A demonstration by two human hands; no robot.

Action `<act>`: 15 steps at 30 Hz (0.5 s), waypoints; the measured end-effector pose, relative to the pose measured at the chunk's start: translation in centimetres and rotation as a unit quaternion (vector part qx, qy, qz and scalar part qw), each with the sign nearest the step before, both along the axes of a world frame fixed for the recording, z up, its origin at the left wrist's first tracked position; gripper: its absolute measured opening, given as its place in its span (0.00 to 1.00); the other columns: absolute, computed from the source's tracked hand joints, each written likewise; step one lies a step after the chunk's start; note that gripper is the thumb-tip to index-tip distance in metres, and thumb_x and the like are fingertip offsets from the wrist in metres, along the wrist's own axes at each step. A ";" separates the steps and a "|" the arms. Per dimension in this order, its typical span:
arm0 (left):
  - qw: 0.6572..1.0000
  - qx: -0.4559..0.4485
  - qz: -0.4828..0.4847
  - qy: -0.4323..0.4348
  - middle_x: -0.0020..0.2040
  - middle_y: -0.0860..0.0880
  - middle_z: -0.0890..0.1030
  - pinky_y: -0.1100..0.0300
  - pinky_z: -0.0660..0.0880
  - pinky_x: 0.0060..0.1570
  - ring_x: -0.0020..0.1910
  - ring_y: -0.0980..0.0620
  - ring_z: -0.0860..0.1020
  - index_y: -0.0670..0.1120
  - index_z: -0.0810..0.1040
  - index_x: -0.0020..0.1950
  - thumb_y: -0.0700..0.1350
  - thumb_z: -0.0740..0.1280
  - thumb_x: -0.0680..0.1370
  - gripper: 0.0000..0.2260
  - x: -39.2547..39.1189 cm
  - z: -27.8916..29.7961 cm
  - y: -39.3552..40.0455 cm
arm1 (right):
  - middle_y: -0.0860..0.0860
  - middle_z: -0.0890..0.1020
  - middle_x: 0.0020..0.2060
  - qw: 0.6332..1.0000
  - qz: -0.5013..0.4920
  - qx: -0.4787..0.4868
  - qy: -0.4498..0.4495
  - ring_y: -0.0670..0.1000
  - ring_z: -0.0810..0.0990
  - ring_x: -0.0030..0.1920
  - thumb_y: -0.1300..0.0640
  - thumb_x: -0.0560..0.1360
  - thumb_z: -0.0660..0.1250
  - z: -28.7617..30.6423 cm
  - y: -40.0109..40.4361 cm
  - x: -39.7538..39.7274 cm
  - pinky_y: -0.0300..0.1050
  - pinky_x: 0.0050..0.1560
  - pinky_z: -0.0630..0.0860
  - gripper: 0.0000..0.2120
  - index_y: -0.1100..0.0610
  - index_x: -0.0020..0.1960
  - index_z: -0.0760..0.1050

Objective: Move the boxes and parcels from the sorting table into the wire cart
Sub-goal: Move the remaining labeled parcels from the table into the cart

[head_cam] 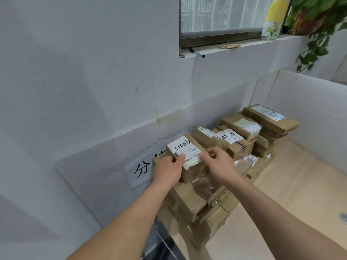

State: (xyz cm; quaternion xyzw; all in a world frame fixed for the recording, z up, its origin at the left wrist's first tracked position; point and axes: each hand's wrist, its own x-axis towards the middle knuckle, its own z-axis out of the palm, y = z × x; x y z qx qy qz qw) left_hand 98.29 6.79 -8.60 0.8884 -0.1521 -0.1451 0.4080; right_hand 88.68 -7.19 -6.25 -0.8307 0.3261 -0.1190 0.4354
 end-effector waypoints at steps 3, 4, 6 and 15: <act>0.997 -0.067 0.008 0.024 0.54 0.54 0.83 0.67 0.69 0.36 0.46 0.58 0.79 0.47 0.81 0.60 0.56 0.61 0.83 0.16 -0.4 0.1 -0.3 | 0.49 0.81 0.52 0.999 -0.011 0.035 -0.023 0.52 0.82 0.49 0.45 0.77 0.70 -0.6 0.4 0.3 0.55 0.52 0.81 0.17 0.52 0.60 0.72; 0.995 -0.093 0.015 0.030 0.56 0.54 0.83 0.68 0.70 0.37 0.48 0.58 0.79 0.47 0.79 0.63 0.55 0.62 0.84 0.15 -0.4 0.0 -0.3 | 0.49 0.81 0.51 0.998 -0.014 0.045 -0.030 0.53 0.82 0.48 0.46 0.77 0.70 -0.7 0.4 0.3 0.55 0.49 0.81 0.14 0.52 0.57 0.72; 0.987 -0.142 0.037 0.066 0.57 0.54 0.81 0.65 0.76 0.41 0.48 0.59 0.80 0.50 0.74 0.62 0.53 0.64 0.83 0.11 -0.4 0.1 -0.3 | 0.49 0.83 0.48 0.997 -0.015 0.065 -0.050 0.54 0.83 0.47 0.49 0.76 0.71 -0.8 0.4 0.2 0.55 0.47 0.81 0.11 0.51 0.53 0.71; 0.961 -0.226 0.112 0.117 0.57 0.52 0.79 0.47 0.82 0.54 0.54 0.51 0.81 0.53 0.69 0.59 0.54 0.72 0.76 0.17 -0.5 1.3 -1.7 | 0.45 0.81 0.50 0.991 -0.081 -0.011 -0.107 0.49 0.81 0.52 0.46 0.77 0.70 -0.5 -3.4 0.6 0.53 0.54 0.79 0.11 0.50 0.55 0.76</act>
